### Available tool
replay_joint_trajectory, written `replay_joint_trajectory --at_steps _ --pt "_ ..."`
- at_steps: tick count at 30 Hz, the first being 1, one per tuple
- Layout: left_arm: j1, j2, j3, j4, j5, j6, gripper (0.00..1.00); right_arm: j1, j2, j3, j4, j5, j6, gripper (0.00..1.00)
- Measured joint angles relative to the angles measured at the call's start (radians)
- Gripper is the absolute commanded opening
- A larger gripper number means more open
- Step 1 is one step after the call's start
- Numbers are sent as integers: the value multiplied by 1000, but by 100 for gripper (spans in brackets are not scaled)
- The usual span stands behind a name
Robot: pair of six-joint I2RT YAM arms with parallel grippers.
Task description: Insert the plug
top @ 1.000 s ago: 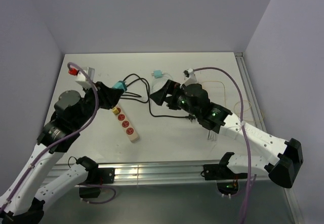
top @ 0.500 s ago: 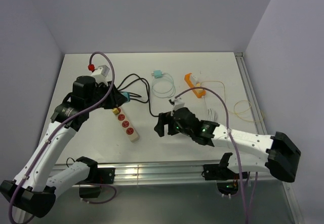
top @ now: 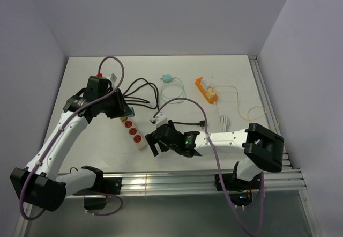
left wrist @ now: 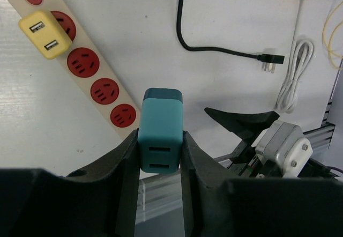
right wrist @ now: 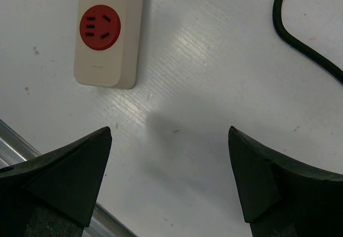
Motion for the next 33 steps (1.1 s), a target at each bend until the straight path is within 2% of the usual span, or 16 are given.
replay_joint_trajectory --at_steps 14,33 --pt "3 143 152 -167 -85 -94 0 15 61 14 155 -60 -91 95" --pt "7 233 121 -345 -125 -494 0 67 250 54 338 9 -144 95"
